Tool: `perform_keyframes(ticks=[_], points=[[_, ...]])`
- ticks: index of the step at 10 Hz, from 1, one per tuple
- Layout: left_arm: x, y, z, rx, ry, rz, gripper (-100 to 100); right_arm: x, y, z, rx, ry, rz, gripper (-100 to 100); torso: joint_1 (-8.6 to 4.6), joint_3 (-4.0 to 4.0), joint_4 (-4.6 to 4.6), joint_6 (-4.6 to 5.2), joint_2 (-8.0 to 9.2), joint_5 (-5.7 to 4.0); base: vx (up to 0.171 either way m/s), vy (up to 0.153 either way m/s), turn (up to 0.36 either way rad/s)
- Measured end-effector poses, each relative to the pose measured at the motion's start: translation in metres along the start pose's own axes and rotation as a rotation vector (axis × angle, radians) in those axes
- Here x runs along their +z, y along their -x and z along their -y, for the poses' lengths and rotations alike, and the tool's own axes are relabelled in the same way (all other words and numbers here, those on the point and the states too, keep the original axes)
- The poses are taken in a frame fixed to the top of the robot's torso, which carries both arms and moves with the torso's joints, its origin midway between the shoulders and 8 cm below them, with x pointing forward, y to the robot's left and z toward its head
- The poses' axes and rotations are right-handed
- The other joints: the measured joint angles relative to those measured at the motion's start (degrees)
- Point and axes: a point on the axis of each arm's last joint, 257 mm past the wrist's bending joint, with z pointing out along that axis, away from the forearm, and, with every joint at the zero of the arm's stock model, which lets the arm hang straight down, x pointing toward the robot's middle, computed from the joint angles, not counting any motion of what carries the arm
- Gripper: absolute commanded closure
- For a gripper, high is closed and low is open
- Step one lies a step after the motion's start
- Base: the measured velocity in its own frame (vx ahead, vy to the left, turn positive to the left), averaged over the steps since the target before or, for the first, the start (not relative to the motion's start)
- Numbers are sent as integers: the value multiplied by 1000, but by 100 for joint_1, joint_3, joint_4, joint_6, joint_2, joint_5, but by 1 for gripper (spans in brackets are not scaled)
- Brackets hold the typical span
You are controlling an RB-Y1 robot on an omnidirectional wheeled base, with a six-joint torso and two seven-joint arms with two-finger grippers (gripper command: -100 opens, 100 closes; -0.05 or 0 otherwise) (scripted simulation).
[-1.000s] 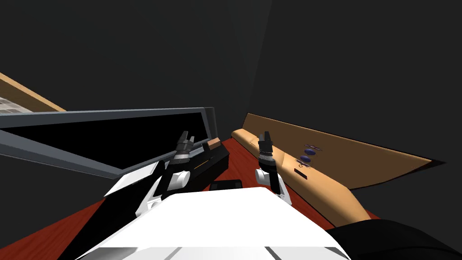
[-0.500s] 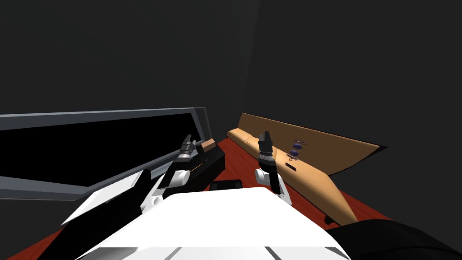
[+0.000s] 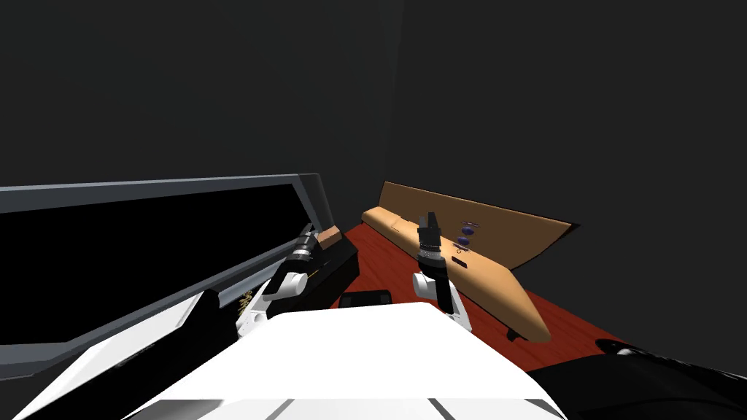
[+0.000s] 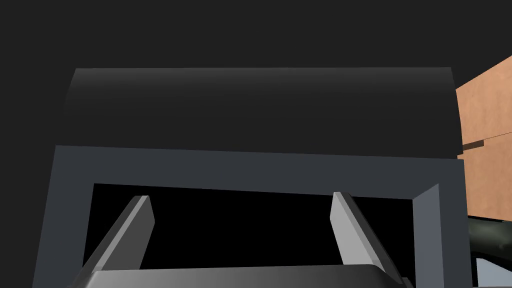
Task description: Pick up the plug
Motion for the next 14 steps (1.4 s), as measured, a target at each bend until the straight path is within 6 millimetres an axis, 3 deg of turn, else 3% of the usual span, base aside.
perform_keyframes(ticks=[7,14], points=[[2,24,-78,-70,224,36,-100,0,0,0,0,0,0,0,4,1,0,-5,3,0,27,-35,-127],[-10,54,-153,-138,437,88,-100,0,0,0,0,0,0,0,8,2,0,-6,3,1,28,-23,-80]])
